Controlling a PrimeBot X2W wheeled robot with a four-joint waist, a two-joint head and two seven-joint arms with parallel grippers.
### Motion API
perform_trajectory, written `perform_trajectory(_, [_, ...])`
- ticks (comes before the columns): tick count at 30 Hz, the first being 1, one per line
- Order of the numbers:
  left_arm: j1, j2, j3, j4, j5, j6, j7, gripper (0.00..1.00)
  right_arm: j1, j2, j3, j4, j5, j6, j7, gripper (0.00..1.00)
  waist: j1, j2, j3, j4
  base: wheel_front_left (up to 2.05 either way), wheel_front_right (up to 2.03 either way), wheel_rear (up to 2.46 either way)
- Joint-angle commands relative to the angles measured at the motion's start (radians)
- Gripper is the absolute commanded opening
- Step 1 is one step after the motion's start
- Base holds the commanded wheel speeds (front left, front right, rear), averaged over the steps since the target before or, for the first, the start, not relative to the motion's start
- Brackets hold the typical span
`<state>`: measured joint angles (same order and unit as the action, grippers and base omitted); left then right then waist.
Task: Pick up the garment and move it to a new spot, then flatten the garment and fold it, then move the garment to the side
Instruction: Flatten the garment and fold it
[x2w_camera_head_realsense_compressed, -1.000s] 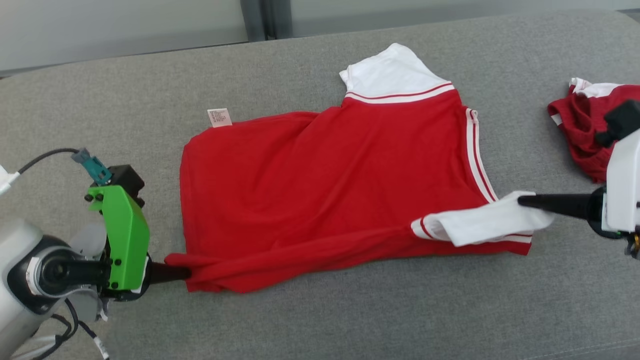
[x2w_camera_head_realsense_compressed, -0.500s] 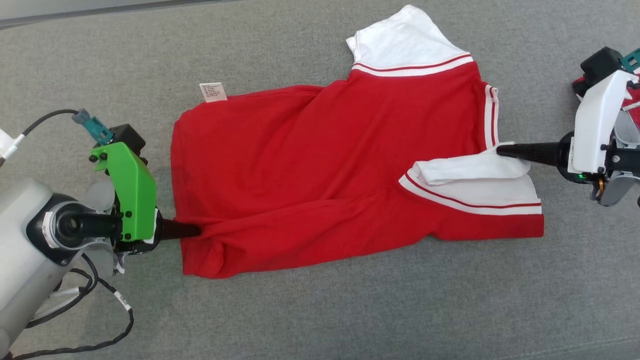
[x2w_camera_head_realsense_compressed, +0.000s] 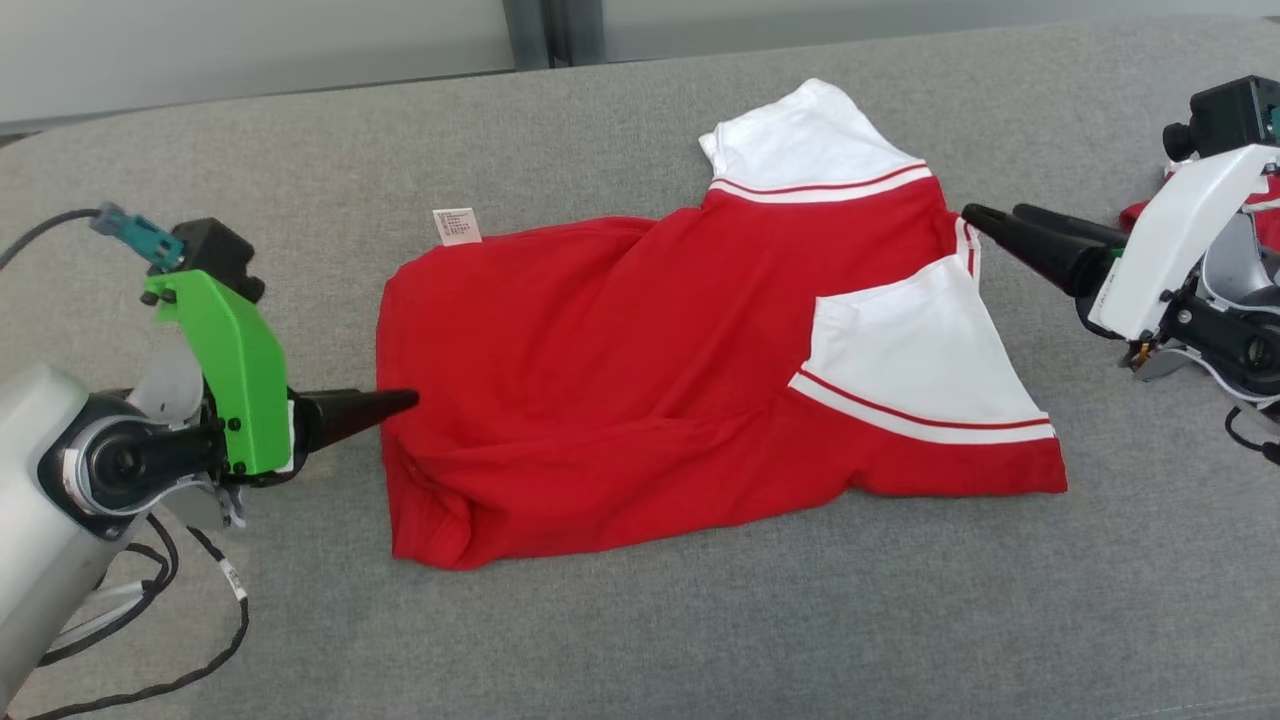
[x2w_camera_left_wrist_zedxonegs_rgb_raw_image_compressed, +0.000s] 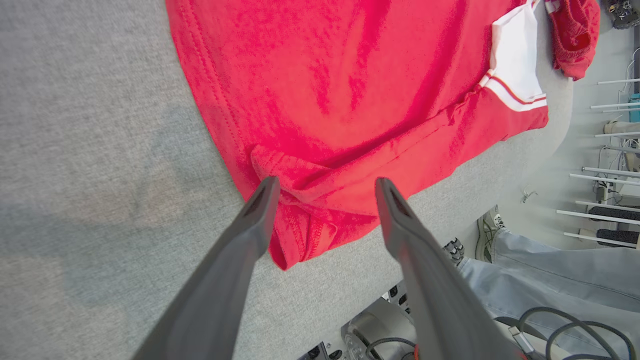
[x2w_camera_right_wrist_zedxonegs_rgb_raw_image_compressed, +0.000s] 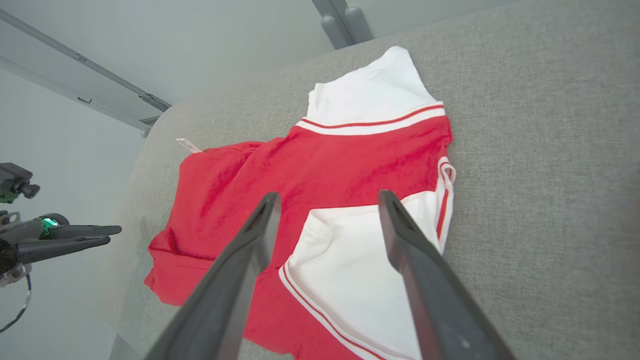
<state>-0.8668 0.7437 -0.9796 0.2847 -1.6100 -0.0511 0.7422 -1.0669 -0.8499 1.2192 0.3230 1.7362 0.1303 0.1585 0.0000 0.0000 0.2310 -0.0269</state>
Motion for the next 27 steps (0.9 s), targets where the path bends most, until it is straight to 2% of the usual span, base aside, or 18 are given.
perform_trajectory(1, [0.024,0.017,0.015,-0.012,0.039,-0.015,-0.066,1.00,0.031,0.010,-0.011,-0.015,-0.036,0.001,-0.076,1.00,0.0000,0.0000,-0.048,0.010,0.00,0.00,0.00])
perform_trajectory(4, [0.068,0.048,0.033,-0.051,0.140,-0.035,-0.246,1.00,0.072,-0.004,-0.010,0.004,-0.150,0.001,-0.253,1.00,0.0000,0.0000,-0.078,0.011,0.00,0.00,0.00])
perform_trajectory(7, [0.129,0.072,0.055,-0.094,0.236,-0.011,-0.433,1.00,0.116,0.034,-0.024,0.024,-0.225,0.001,-0.388,1.00,0.0000,0.0000,-0.097,0.008,0.00,0.00,0.00])
perform_trajectory(10, [0.214,0.092,0.063,-0.143,0.341,0.070,-0.626,1.00,0.172,0.056,-0.111,0.085,-0.329,0.001,-0.423,1.00,0.0000,0.0000,-0.113,0.007,0.00,0.00,0.00])
perform_trajectory(15, [0.388,0.078,0.103,-0.233,0.424,0.252,-0.920,1.00,0.368,0.179,-0.460,0.161,-0.579,0.001,-0.423,1.00,0.0000,0.0000,-0.123,0.001,0.00,0.00,0.00])
perform_trajectory(17, [0.441,0.083,0.091,-0.258,0.486,0.330,-0.971,1.00,0.460,0.217,-0.603,0.149,-0.700,0.001,-0.424,1.00,0.0000,0.0000,-0.123,0.001,0.00,0.00,0.00])
perform_trajectory(18, [0.472,0.055,0.104,-0.282,0.488,0.359,-0.987,1.00,0.522,0.248,-0.673,0.134,-0.753,0.001,-0.424,1.00,0.0000,0.0000,-0.122,0.002,0.00,0.00,0.00])
perform_trajectory(20, [0.518,0.040,0.123,-0.306,0.535,0.414,-1.002,1.00,0.636,0.292,-0.765,0.110,-0.830,0.001,-0.423,1.00,0.0000,0.0000,-0.120,0.004,0.00,0.00,0.00])
perform_trajectory(24, [0.596,-0.034,0.183,-0.352,0.615,0.484,-1.008,1.00,0.772,0.325,-0.833,0.084,-0.925,0.001,-0.422,1.00,0.0000,0.0000,-0.115,0.005,0.00,0.00,0.00])
perform_trajectory(27, [0.662,-0.083,0.218,-0.343,0.680,0.502,-1.007,1.00,0.827,0.343,-0.833,0.078,-0.950,0.001,-0.372,1.00,0.0000,0.0000,-0.113,0.003,0.00,0.00,0.00])
